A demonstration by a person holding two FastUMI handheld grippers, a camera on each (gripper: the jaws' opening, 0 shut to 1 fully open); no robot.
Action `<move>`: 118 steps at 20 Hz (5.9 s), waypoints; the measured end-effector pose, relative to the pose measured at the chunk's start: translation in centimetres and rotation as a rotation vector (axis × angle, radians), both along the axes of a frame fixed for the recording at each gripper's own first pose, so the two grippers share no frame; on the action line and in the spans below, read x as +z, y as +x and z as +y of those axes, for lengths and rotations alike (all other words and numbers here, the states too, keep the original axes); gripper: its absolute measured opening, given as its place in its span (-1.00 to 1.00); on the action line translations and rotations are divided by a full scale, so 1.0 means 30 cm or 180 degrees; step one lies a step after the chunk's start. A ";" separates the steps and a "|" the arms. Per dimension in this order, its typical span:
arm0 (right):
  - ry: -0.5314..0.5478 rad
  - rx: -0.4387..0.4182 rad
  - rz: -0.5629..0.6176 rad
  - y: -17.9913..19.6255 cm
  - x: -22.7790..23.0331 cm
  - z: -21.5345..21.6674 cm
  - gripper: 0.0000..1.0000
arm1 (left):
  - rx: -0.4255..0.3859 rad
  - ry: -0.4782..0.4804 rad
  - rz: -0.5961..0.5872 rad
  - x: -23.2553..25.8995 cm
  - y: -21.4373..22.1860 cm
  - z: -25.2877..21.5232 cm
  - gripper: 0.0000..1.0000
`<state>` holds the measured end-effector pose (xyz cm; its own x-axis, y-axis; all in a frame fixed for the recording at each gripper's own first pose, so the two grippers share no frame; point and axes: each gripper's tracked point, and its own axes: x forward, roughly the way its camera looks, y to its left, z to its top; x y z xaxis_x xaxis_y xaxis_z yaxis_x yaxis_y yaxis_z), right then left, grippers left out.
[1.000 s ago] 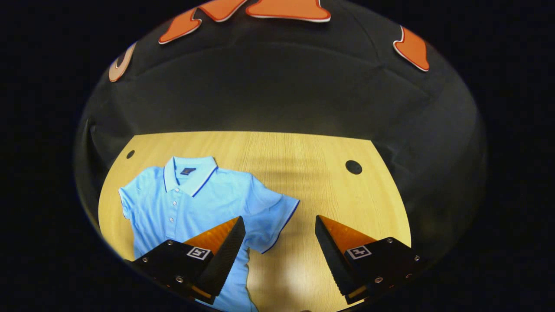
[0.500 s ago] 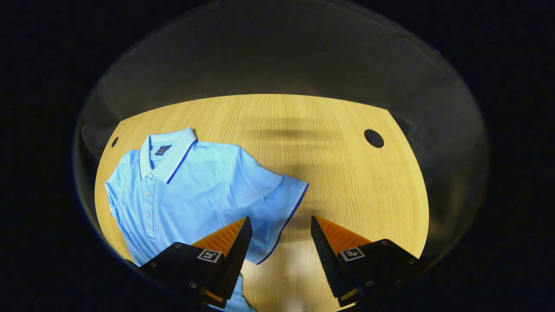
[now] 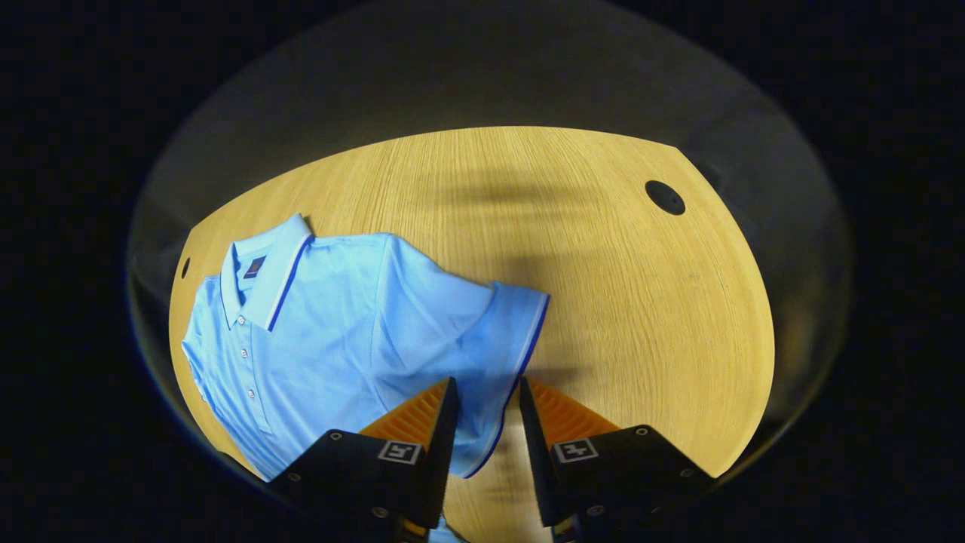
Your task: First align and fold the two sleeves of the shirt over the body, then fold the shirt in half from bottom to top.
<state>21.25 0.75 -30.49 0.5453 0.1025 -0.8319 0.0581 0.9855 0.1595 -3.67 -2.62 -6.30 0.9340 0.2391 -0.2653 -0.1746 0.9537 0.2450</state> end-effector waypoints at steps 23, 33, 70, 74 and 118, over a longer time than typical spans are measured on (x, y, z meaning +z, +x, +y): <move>0.1101 0.0456 -0.0591 0.020 0.283 0.463 -0.90 | 0.0388 -0.0732 0.0364 -0.257 0.107 0.369 1.00; 0.1038 0.0223 -0.0736 -0.026 0.365 0.552 -0.22 | 0.0007 -0.1600 0.1294 -0.759 0.434 0.525 0.96; 0.0494 -0.0762 -0.1186 -0.796 0.302 0.016 0.67 | -0.0954 -0.1229 0.2294 -0.935 0.804 0.048 -0.85; 0.0485 -0.0880 -0.1119 -0.876 0.270 0.006 0.67 | -0.1223 -0.1252 0.2288 -0.907 0.807 -0.092 -0.87; -0.0153 0.0574 -0.0295 -1.261 -0.198 0.079 0.86 | -0.0632 -0.1164 0.2937 -1.043 -0.666 0.137 0.99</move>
<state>-16.59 3.10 -36.44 0.5962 0.1670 -0.7853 -0.1328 0.9852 0.1086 -23.66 1.50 -37.57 0.3410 -0.1388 -0.9297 0.1053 0.9885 -0.1089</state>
